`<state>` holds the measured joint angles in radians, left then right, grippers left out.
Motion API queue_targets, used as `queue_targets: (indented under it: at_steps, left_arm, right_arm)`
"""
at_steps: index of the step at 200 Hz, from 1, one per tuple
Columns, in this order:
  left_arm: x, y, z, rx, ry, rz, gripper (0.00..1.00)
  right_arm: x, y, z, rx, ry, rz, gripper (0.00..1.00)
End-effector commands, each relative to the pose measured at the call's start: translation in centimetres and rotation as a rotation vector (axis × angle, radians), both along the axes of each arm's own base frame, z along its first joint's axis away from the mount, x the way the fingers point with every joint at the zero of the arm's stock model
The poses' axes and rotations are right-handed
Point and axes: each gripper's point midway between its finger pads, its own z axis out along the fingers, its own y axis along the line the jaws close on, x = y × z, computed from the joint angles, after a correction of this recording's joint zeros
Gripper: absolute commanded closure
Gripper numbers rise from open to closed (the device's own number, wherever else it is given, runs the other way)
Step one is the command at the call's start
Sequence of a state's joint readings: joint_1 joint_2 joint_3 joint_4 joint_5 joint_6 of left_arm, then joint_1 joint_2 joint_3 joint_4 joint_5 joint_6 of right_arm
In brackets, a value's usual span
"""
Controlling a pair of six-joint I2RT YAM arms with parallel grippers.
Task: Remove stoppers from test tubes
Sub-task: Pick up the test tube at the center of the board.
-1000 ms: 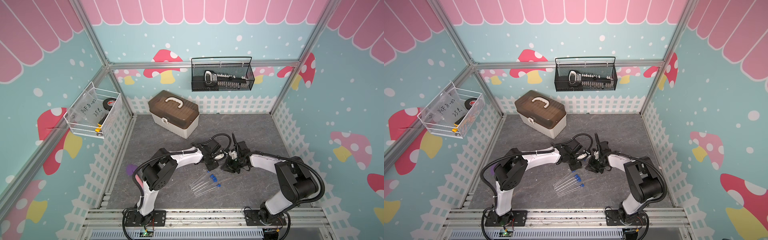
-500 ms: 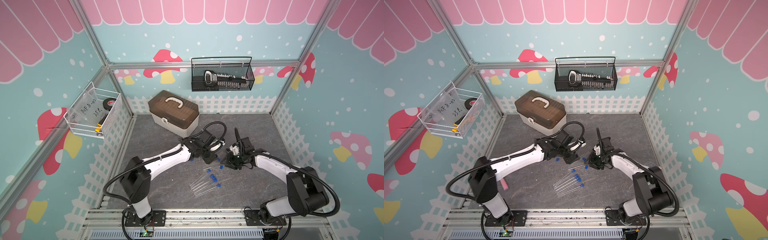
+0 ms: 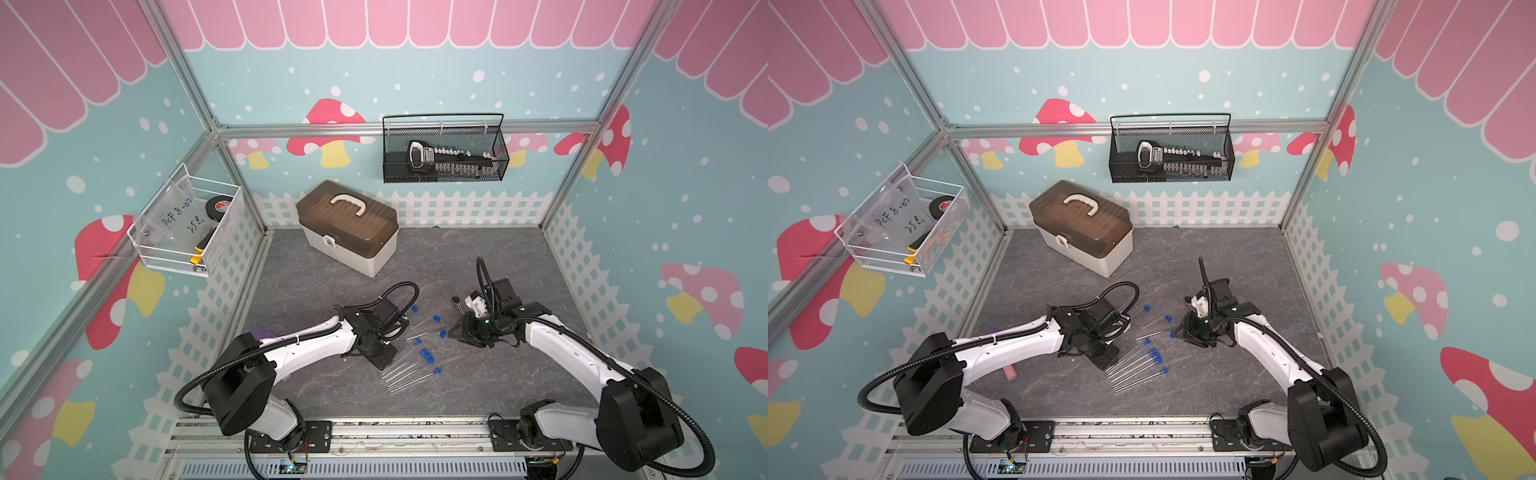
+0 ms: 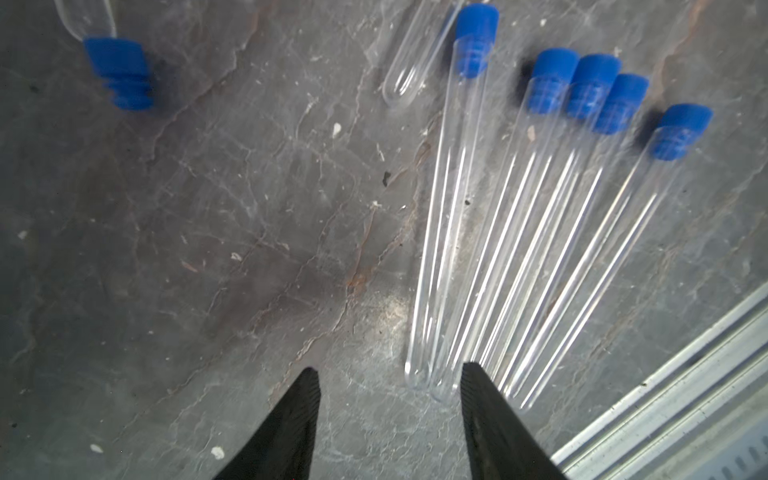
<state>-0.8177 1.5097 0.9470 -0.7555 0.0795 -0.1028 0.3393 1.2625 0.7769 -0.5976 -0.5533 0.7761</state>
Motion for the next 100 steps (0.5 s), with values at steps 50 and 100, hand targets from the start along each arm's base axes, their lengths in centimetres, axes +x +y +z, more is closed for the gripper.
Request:
queue_targets:
  at_steps: [50, 100]
  left_arm:
    - [1.3, -2.1, -1.5, -0.017, 0.003, 0.078, 0.48]
    - [1.5, -2.7, -2.5, -0.013, 0.011, 0.090, 0.49]
  right_arm:
    - [-1.1, -0.3, 0.0, -0.002, 0.007, 0.017, 0.60]
    - [-1.4, -0.4, -0.2, -0.002, 0.012, 0.017, 0.60]
